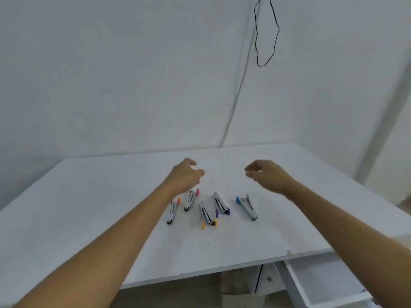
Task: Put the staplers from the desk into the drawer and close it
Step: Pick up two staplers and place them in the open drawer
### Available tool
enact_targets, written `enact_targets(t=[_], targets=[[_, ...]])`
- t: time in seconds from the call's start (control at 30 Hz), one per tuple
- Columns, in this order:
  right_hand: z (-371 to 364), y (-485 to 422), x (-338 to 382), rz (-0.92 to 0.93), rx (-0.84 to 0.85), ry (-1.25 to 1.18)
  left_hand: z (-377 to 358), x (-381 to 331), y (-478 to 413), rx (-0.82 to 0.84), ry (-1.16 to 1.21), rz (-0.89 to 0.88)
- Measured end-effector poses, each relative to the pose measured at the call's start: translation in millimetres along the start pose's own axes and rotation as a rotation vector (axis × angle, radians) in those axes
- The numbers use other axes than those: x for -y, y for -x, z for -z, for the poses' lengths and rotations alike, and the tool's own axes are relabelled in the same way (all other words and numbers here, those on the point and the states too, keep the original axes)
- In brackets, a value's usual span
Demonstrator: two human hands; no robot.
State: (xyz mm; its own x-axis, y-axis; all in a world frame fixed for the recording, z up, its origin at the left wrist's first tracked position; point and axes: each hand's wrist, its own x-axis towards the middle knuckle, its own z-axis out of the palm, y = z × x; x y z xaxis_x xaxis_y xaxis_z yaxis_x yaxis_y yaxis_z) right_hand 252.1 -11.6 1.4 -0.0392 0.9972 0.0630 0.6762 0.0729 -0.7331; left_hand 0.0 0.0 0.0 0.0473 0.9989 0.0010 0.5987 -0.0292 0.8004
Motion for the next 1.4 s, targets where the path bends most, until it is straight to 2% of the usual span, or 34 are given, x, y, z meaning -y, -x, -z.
enact_targets(t=[0.1, 0.2, 0.33, 0.43, 0.53, 0.6, 0.8, 0.97, 1.03, 1.1, 1.27, 1.33, 1.4], targets=[[-22, 6, -28, -0.058, 0.031, 0.156, -35, 6, 8, 0.074, -0.099, 0.023], [-53, 16, -57, -0.010, 0.099, 0.250, -66, 17, 4, 0.118, -0.199, 0.031], [-78, 29, -79, 0.080, 0.089, 0.524, -89, 20, -6, 0.098, -0.610, 0.000], [-75, 38, -92, 0.125, -0.024, 0.481, -105, 23, -15, 0.118, -0.765, -0.018], [-60, 44, -109, 0.045, -0.107, 0.389, -118, 26, -21, 0.086, -0.777, -0.047], [-52, 50, -118, 0.009, -0.150, 0.412, -124, 25, -21, 0.045, -0.771, -0.085], [-50, 64, -134, -0.016, -0.290, 0.371, -152, 13, -14, -0.007, -0.588, -0.196], [-56, 55, -133, -0.166, -0.349, 0.314, -165, 8, 3, 0.070, -0.455, -0.162], [-50, 57, -130, -0.199, -0.334, 0.228, -168, -3, 16, 0.101, -0.288, -0.088], [-37, 56, -121, -0.240, -0.267, 0.071, -162, -13, 30, 0.135, -0.015, 0.026], [21, 115, -147, -0.376, -0.102, -0.795, -184, -63, 87, 0.330, 0.722, 0.306], [46, 145, -167, -0.424, -0.146, -0.852, -204, -74, 109, 0.474, 0.786, 0.360], [71, 174, -184, -0.491, -0.202, -0.703, -224, -78, 130, 0.671, 0.643, 0.345]])
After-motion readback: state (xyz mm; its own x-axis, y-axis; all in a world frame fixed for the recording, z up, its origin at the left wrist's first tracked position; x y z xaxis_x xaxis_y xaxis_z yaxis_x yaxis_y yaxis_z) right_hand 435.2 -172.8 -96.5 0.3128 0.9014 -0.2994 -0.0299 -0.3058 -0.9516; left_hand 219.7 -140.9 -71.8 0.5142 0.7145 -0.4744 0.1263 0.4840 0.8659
